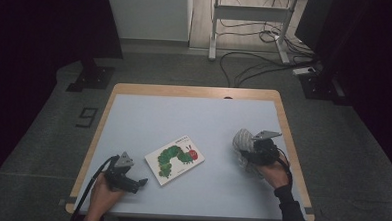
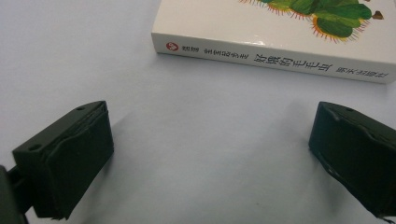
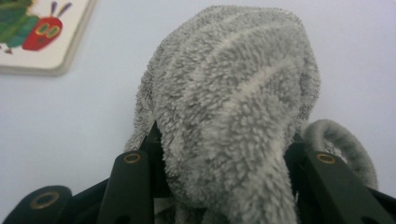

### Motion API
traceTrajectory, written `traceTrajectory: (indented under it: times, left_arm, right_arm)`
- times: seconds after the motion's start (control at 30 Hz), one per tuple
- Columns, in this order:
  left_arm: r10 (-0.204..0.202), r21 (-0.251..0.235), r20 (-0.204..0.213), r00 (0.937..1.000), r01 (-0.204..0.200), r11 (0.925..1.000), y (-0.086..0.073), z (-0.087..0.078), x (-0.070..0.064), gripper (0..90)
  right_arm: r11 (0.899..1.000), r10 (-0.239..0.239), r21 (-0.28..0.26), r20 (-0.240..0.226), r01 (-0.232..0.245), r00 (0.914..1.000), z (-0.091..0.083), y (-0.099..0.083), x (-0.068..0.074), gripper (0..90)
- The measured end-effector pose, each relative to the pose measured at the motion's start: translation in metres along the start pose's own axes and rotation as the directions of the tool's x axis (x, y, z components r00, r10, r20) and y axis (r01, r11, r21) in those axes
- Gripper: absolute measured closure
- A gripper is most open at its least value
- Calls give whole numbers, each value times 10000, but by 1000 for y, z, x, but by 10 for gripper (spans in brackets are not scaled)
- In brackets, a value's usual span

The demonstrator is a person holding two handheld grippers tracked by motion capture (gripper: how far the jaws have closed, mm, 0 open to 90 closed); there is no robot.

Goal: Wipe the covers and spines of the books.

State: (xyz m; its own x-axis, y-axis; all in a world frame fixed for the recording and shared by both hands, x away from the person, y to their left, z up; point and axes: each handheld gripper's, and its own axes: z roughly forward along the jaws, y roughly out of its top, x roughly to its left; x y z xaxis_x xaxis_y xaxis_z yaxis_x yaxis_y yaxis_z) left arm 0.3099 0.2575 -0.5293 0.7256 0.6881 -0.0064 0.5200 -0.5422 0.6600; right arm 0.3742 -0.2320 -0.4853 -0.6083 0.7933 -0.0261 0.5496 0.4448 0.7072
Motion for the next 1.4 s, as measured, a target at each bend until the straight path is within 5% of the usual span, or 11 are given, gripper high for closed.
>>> traceTrajectory:
  times: [0.43,0.77,1.1,1.4]
  left_arm:
    - [-3,-2,-7,10000,3,10000,0,0,0,0]
    - [-1,-2,-10,10000,1,10000,0,0,0,0]
    - [0,1,-8,10000,0,10000,0,0,0,0]
    - [3,1,-6,10000,-3,10000,0,0,0,0]
  right_arm:
    - [9993,142,350,-146,-137,9998,18,-18,1,455]
    - [9987,55,500,-30,-54,10000,16,-17,0,124]
    - [9992,-141,371,332,128,9993,-1,-13,0,1]
    - [9998,-207,-20,437,209,9988,-19,-6,-3,0]
